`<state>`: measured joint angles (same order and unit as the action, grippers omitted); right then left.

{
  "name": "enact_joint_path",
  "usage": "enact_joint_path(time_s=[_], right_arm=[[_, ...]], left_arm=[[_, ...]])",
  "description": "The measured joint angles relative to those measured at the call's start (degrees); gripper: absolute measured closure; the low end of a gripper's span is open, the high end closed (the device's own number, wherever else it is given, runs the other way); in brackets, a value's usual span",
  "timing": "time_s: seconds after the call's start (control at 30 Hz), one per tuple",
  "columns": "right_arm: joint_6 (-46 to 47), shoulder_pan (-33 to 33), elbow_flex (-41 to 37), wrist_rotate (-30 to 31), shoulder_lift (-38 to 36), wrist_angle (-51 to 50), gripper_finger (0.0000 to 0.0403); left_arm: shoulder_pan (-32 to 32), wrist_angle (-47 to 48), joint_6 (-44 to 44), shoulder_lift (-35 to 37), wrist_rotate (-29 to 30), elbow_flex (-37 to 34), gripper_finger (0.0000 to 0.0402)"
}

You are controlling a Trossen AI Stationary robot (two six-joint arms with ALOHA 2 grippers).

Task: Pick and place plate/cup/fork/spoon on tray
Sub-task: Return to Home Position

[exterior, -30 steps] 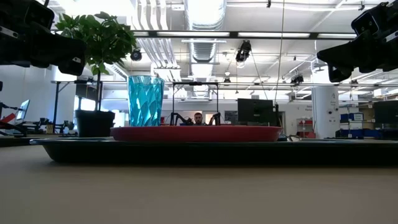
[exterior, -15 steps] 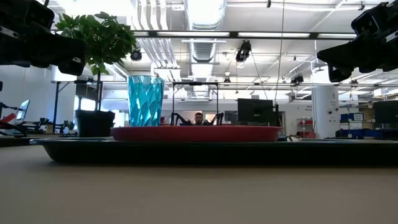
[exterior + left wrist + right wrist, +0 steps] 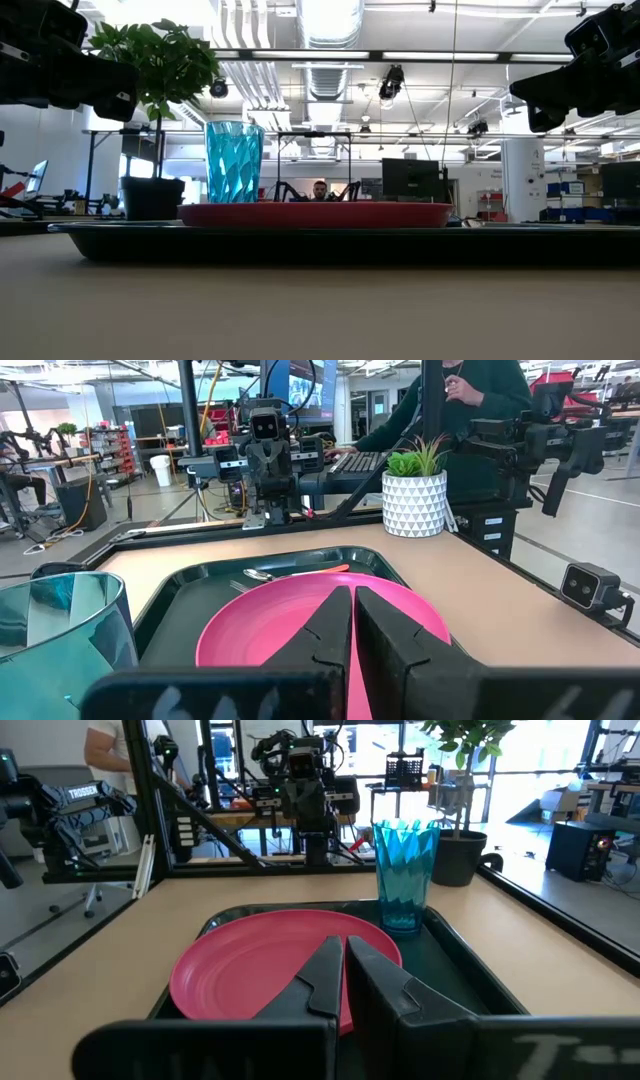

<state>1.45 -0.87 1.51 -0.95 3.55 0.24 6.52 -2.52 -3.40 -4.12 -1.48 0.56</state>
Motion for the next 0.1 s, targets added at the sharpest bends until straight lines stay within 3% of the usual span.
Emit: enact_joint_path(time_s=[0.1], right_arm=[[0.0, 0.0, 0.0, -0.01, 0.0, 0.0, 0.0394]], left_arm=[[0.02, -0.01, 0.0, 0.0, -0.01, 0.0, 0.0402]])
